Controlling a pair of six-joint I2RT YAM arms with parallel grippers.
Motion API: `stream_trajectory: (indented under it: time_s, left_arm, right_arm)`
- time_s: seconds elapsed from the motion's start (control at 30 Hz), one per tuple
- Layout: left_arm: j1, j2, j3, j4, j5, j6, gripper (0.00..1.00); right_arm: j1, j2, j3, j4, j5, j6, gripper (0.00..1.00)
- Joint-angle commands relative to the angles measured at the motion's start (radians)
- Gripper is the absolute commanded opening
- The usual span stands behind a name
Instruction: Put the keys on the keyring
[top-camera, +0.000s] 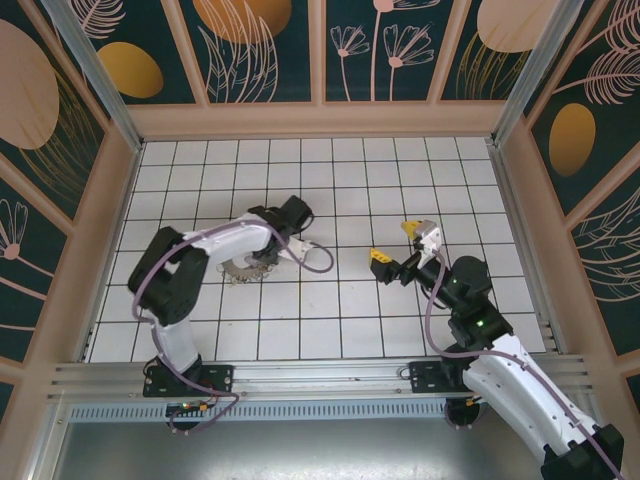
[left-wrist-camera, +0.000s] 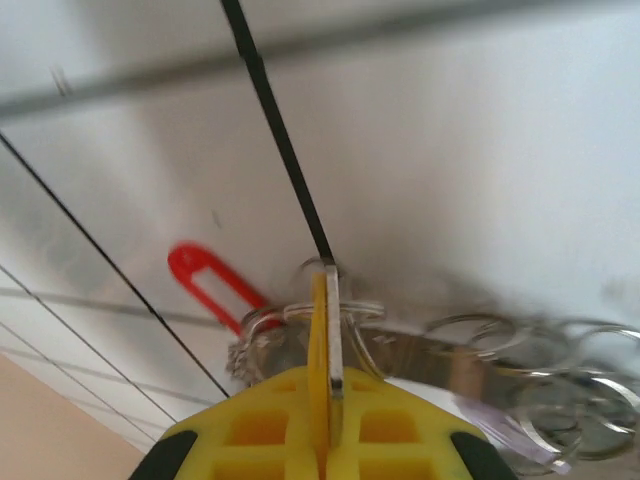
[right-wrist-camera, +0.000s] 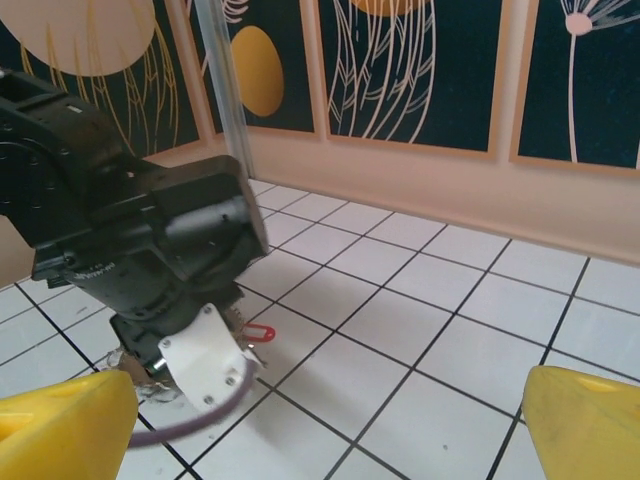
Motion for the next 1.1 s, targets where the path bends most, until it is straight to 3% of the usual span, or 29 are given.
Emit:
stream_trajectory:
  time_s: [0.0,0.13,0.2,0.23,0.27,0.5,0.73,0.93,1.07]
  left_arm:
    - [-0.060,0.100,0.132,-0.165,0.053,-0.143,0.05]
    - [-0.102,0.226,0.262,-0.243,0.111,-0.201,0.10]
    - [-0.112,0.262,0.323,-0.249,0.169,-0.236,0.22]
    - [-0.114,0.271,0.357,-0.256,0.221,-0.255,0.71]
    - [-0.113,0.275,0.384,-0.262,0.275,-0.267,0.98]
    - [-0.112,0.158,0.458,-0.132,0.496,-0.364,0.99]
    - [-0.111,-0.032,0.400,0.033,0.581,-0.445,0.99]
    - [-0.043,-0.367,0.101,0.362,0.648,-0.568,0.99]
    - [0.078,-0.672,-0.205,0.675,0.645,-0.730,0.99]
  right_arm:
    - [-0.006,-0.012,-0.019,0.007,0.025,0.020,0.99]
    - [-0.006,-0.013,-0.021,0.016,0.003,0.014,0.99]
    - [-0.006,-0.015,-0.018,0.010,0.002,0.011,0.99]
    - [-0.005,-0.016,-0.015,0.005,0.003,0.008,0.99]
    - [-0.006,-0.017,-0.014,-0.002,0.003,0.004,0.99]
    - [-0.005,-0.033,-0.016,-0.029,0.025,-0.006,0.99]
    - [-0.007,-0.031,-0.035,0.030,0.082,0.021,0.99]
    - [-0.009,-0.048,0.013,0.043,0.227,-0.043,0.99]
    - [-0.012,-0.065,0.070,0.067,0.365,-0.108,0.99]
